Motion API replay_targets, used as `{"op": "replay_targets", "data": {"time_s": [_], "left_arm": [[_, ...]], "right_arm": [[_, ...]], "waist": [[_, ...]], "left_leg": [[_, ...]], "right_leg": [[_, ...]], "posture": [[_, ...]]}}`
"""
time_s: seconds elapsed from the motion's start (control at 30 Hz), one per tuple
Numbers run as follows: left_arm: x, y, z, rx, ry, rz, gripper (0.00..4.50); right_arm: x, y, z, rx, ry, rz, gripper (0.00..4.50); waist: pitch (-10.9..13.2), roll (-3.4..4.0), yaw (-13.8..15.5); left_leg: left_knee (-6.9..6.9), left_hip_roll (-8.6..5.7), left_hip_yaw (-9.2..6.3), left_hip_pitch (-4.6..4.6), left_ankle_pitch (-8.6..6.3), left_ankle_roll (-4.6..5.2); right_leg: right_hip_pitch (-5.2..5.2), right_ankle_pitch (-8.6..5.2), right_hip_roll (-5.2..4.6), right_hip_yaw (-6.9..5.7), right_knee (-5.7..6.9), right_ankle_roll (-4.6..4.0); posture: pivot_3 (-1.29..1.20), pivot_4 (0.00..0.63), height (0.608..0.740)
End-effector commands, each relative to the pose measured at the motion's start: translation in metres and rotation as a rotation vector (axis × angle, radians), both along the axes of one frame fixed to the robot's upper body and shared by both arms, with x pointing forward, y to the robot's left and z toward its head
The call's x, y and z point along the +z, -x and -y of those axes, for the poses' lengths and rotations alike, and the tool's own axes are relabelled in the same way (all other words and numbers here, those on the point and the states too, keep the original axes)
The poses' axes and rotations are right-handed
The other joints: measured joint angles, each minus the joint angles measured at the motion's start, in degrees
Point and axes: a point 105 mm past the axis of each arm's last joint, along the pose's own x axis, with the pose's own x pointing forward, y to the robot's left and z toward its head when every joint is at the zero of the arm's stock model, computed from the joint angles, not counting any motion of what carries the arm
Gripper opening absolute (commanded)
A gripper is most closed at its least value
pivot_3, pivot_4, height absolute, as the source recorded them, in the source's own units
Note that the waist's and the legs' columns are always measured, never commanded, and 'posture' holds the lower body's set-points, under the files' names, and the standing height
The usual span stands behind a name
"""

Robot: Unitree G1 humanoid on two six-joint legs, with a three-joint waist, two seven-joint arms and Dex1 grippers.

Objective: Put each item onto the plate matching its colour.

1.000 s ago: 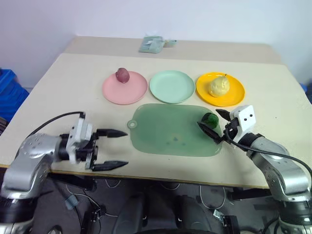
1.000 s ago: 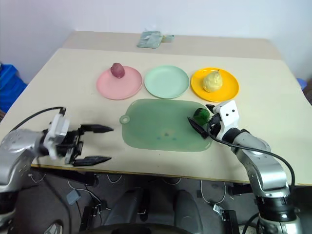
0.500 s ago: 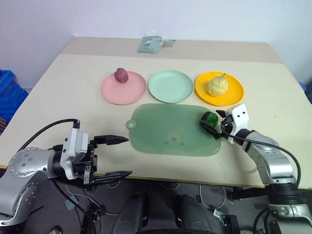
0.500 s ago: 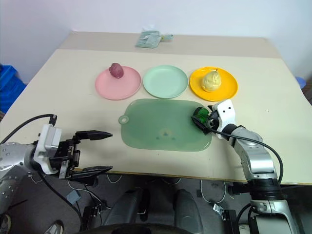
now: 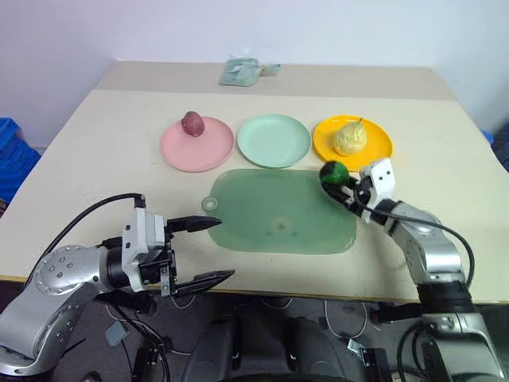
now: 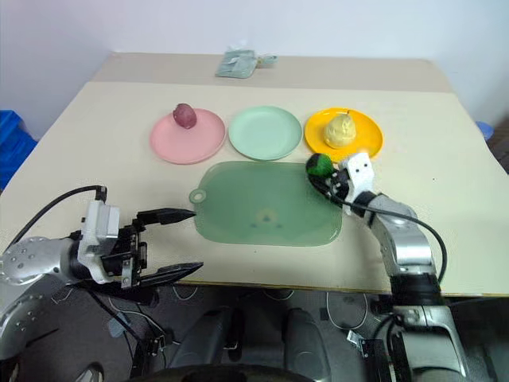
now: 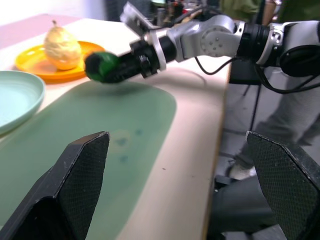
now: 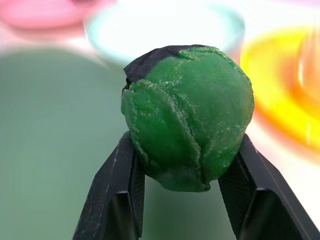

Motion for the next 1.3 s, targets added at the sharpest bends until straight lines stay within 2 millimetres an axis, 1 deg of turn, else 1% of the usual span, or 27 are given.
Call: {"op": "replay_targets", "data": {"time_s": [0.03, 0.07, 0.13, 0.23, 0.37, 0.43, 0.5, 0.53, 0.6, 0.7, 0.77, 0.83, 0.93, 0.97, 1.03, 1.07, 1.17, 1.2, 1.3], "left_arm": [[0.008, 0.001, 0.002, 0.012, 0.016, 0.039, 4.50], [0.009, 0.000, 0.001, 0.022, 0.019, 0.040, 4.50], [0.009, -0.002, -0.003, 0.062, 0.026, 0.046, 4.50], [0.007, -0.003, -0.004, 0.101, 0.036, 0.051, 4.50], [0.004, -0.001, -0.001, 0.136, 0.049, 0.060, 4.50], [0.003, 0.000, 0.001, 0.159, 0.056, 0.063, 4.50], [0.000, -0.001, 0.002, 0.195, 0.063, 0.060, 4.50], [0.000, -0.003, 0.002, 0.218, 0.071, 0.059, 4.50], [-0.001, -0.005, 0.001, 0.262, 0.078, 0.064, 4.50], [-0.011, -0.007, -0.005, 0.295, 0.060, 0.042, 4.50], [-0.015, -0.011, -0.007, 0.298, 0.057, 0.043, 4.50], [-0.016, -0.014, -0.008, 0.298, 0.060, 0.050, 4.50], [-0.020, -0.028, -0.011, 0.340, 0.061, 0.069, 4.50], [-0.023, -0.037, -0.015, 0.386, 0.041, 0.098, 4.50], [-0.026, -0.048, -0.019, 0.441, 0.017, 0.146, 4.50], [-0.027, -0.053, -0.020, 0.429, 0.026, 0.144, 4.50], [-0.031, -0.068, -0.030, 0.445, 0.064, 0.107, 4.50], [-0.032, -0.071, -0.033, 0.458, 0.070, 0.105, 4.50], [-0.032, -0.076, -0.040, 0.484, 0.084, 0.108, 4.50]], "right_arm": [[0.015, -0.011, -0.014, 0.050, -0.002, 0.062, 1.61], [0.018, -0.013, -0.018, 0.065, -0.009, 0.069, 1.61], [0.027, -0.024, -0.037, 0.128, -0.018, 0.085, 1.61], [0.030, -0.040, -0.058, 0.177, -0.003, 0.087, 1.61], [0.028, -0.060, -0.075, 0.190, 0.003, 0.055, 1.61], [0.033, -0.069, -0.082, 0.187, -0.021, 0.050, 1.61], [0.040, -0.074, -0.086, 0.179, -0.033, 0.066, 2.45], [0.043, -0.075, -0.086, 0.179, -0.034, 0.077, 2.78], [0.049, -0.077, -0.085, 0.165, -0.040, 0.111, 3.75], [0.060, -0.082, -0.069, 0.058, -0.068, 0.194, 3.75], [0.058, -0.081, -0.058, 0.026, -0.073, 0.209, 3.75], [0.058, -0.080, -0.050, 0.018, -0.085, 0.211, 3.75], [0.058, -0.067, -0.035, 0.039, -0.096, 0.225, 3.75], [0.055, -0.058, -0.028, 0.054, -0.084, 0.228, 3.75], [0.052, -0.042, -0.020, 0.077, -0.064, 0.220, 3.75], [0.045, -0.024, -0.010, 0.092, -0.044, 0.199, 3.75], [0.029, 0.029, 0.007, 0.125, 0.018, 0.122, 3.75], [0.027, 0.042, 0.011, 0.120, 0.033, 0.103, 3.75], [0.023, 0.070, 0.023, 0.082, 0.060, 0.051, 3.75]], "waist": [[0.00, 0.00, -0.28], [0.00, 0.00, -0.34], [0.01, -0.01, -0.53], [0.03, 0.02, -1.24], [0.03, 0.02, -0.99], [0.03, 0.01, -0.85], [0.03, 0.01, -0.83], [0.04, 0.01, -0.84], [0.04, 0.01, -0.83], [0.04, 0.02, -0.95], [0.04, 0.02, -0.96], [0.04, 0.01, -0.84], [0.03, 0.01, -0.71], [0.03, 0.01, -0.51], [0.04, 0.01, -0.43], [0.04, 0.02, -0.36], [0.02, 0.07, 0.71], [0.02, 0.07, 0.90], [0.03, 0.05, 0.37]], "left_leg": [[0.00, 0.00, 0.00, 0.00, 0.01, 0.00], [0.00, 0.00, 0.00, 0.01, 0.01, 0.00], [-0.02, -0.01, 0.00, 0.00, 0.01, 0.00], [-0.04, -0.01, 0.12, 0.00, 0.01, 0.00], [-0.33, -0.01, 0.12, 0.17, 0.13, -0.17], [-0.50, -0.01, 0.11, 0.22, 0.17, -0.25], [-0.59, -0.01, 0.10, 0.23, 0.20, -0.29], [-0.61, -0.01, 0.10, 0.23, 0.20, -0.29], [-0.66, -0.02, 0.11, 0.22, 0.20, -0.30], [-0.69, -0.02, 0.11, 0.23, 0.20, -0.31], [-0.70, -0.02, 0.11, 0.23, 0.23, -0.36], [-0.70, -0.01, 0.10, 0.24, 0.25, -0.40], [-0.68, -0.01, 0.10, 0.26, 0.29, -0.39], [-0.66, -0.01, 0.10, 0.26, 0.30, -0.38], [-0.66, -0.02, 0.10, 0.26, 0.31, -0.34], [-0.66, -0.02, 0.11, 0.26, 0.31, -0.34], [-0.69, -0.01, 0.07, 0.21, 0.28, -0.30], [-0.70, -0.01, 0.08, 0.12, 0.29, -0.30], [-0.60, 0.00, 0.19, -0.03, 0.29, -0.30]], "right_leg": [[0.01, 0.00, 0.00, -0.01, 0.00, 0.00], [0.01, 0.00, 0.00, -0.01, -0.01, 0.00], [0.02, 0.00, 0.00, -0.01, -0.03, 0.00], [-0.06, 0.02, 0.00, 0.05, -0.01, 0.02], [-0.10, 0.01, 0.02, 0.05, 0.06, 0.01], [-0.10, 0.01, 0.02, 0.03, 0.06, 0.01], [-0.12, 0.01, 0.02, 0.03, 0.05, 0.01], [-0.14, 0.01, 0.02, 0.02, 0.05, 0.01], [-0.15, 0.03, 0.02, 0.02, 0.04, 0.03], [-0.17, 0.03, 0.03, 0.02, 0.05, 0.04], [-0.20, 0.02, 0.05, 0.03, 0.07, 0.03], [-0.19, 0.02, 0.06, 0.01, 0.10, 0.02], [-0.17, 0.01, 0.05, 0.01, 0.16, 0.01], [-0.17, 0.01, 0.05, 0.02, 0.17, 0.01], [-0.16, 0.03, 0.02, 0.01, 0.23, 0.03], [-0.19, 0.05, 0.02, 0.02, 0.25, 0.07], [-0.29, 0.09, -0.01, -0.01, 0.29, 0.17], [-0.40, 0.09, -0.03, 0.00, 0.33, 0.17], [-0.64, 0.01, -0.05, 0.08, 0.39, 0.02]], "posture": [[0.00, 0.150, 0.740], [0.00, 0.150, 0.740], [0.00, 0.150, 0.740], [0.00, 0.150, 0.740], [0.00, 0.150, 0.740], [0.00, 0.150, 0.740], [0.00, 0.150, 0.740], [0.00, 0.150, 0.740], [0.00, 0.150, 0.740], [0.00, 0.150, 0.740], [0.00, 0.150, 0.740], [0.00, 0.150, 0.740], [0.00, 0.150, 0.740], [0.00, 0.150, 0.740], [0.00, 0.150, 0.740], [0.00, 0.150, 0.740], [0.00, 0.150, 0.740], [0.00, 0.150, 0.740], [0.00, 0.150, 0.740]]}}
